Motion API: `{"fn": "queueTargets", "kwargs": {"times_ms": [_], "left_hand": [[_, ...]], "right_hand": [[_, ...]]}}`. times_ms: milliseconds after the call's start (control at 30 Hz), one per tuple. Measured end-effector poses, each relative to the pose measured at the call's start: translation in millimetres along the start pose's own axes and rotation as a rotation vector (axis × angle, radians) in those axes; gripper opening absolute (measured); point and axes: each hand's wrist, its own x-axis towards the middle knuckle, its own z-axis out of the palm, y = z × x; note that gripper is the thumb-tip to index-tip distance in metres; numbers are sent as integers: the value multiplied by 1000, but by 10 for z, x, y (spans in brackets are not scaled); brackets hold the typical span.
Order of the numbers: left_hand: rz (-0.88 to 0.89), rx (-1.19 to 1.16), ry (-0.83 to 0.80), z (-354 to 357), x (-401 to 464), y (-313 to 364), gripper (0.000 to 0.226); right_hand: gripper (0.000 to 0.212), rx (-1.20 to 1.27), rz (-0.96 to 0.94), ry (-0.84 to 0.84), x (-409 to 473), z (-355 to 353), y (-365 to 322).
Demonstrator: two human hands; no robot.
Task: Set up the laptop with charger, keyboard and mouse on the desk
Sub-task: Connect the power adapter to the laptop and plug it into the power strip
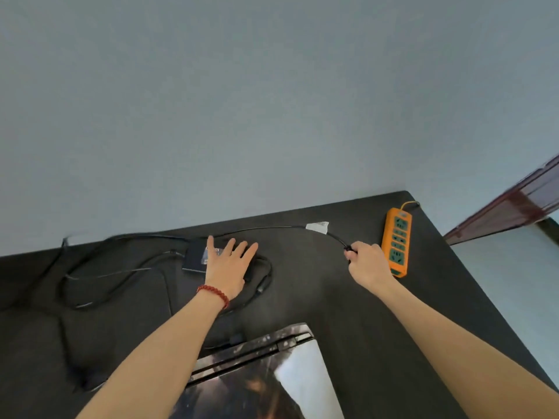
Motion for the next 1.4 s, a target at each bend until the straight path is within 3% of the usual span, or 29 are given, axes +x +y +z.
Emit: {"fn": "queueTargets", "kwargs": {"times_ms": [200, 300, 400, 467, 533, 667, 767, 867, 1000, 1067, 1233, 1400], "left_hand": [[-36, -158, 98, -439, 362, 863, 70], [-18, -283, 310, -732, 548, 1349, 57], [24, -346, 570, -929, 765, 1760, 60], [40, -276, 489, -1016, 941, 1936, 70], [59, -176, 296, -1037, 1154, 2062, 73], [99, -138, -15, -956, 1488, 2250, 56], [137, -182, -84, -899, 1560, 2371, 45], [196, -198, -99, -865, 1583, 2438, 33], [201, -542, -136, -821, 1512, 2487, 32], [232, -555, -126, -804, 1440, 2487, 30], [200, -516, 17, -845, 1382, 2423, 27], [91, -621, 255, -1067, 1441, 2473, 17]], "right_hand": [[23, 546, 205, 28, 336, -314, 734], [26, 797, 215, -43, 455, -485, 1080], [28, 1065, 244, -187, 521, -626, 1443], [28, 1202, 263, -312, 534, -671, 1672], [28, 1282, 267, -405, 529, -666, 1851], [23, 1496, 316, -512, 517, -610, 2070], [24, 1668, 315, -657, 522, -580, 2131], [38, 1748, 300, -735, 562, -569, 2176], [37, 1779, 272, -779, 604, -583, 2245], [34, 1720, 262, -756, 622, -590, 2260], [30, 1129, 82, -586, 658, -613, 2192], [20, 841, -7, -497, 788, -678, 2079]]}}
